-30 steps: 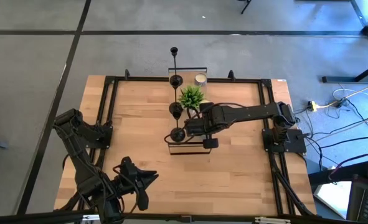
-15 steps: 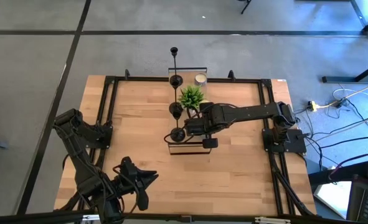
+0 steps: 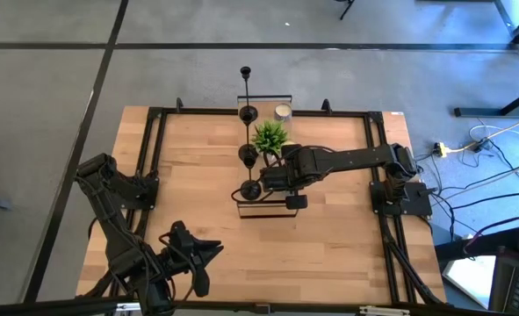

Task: Pick & Place candle stick holders
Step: Put the blue scented candle on the shelf, then return to Home Position

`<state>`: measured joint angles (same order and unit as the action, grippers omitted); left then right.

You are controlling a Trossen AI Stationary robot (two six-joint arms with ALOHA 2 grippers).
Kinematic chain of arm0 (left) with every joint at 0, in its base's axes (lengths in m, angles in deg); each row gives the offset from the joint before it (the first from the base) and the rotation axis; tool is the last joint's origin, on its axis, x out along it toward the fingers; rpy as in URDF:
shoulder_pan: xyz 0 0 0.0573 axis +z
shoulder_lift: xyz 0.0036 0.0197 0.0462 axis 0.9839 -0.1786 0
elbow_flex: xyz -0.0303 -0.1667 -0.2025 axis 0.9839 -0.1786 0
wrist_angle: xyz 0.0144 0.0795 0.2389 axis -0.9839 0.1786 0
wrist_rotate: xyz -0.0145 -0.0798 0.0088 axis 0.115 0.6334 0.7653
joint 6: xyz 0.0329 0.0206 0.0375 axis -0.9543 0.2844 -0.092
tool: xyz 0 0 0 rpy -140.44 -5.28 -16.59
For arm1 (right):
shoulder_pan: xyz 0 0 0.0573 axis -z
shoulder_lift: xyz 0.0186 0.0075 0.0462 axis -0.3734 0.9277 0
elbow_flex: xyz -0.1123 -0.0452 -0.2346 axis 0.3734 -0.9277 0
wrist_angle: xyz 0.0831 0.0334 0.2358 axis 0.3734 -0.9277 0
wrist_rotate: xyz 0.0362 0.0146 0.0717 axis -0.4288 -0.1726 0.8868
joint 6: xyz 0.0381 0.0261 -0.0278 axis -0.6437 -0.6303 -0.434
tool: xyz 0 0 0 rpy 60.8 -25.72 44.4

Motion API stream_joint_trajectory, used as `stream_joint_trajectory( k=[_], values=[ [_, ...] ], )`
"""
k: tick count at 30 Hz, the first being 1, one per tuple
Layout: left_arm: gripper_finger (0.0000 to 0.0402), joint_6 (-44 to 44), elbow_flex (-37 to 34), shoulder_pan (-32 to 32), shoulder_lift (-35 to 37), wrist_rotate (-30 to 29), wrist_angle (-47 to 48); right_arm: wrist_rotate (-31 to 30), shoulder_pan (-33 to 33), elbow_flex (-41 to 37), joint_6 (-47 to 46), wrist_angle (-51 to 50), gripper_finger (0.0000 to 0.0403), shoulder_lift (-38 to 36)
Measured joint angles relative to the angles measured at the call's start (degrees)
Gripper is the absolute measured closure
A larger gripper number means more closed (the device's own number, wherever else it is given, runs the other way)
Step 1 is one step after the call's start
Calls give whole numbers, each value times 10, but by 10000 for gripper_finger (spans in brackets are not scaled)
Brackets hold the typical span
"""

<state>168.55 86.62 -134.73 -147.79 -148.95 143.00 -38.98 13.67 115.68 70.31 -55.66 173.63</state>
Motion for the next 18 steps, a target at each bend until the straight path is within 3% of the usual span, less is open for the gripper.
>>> stream_joint_trajectory(
  k=[18],
  values=[
    [341, -4, 0, 8, 0, 2, 0, -30, 0, 24, 15, -3, 226, -4]
  ],
)
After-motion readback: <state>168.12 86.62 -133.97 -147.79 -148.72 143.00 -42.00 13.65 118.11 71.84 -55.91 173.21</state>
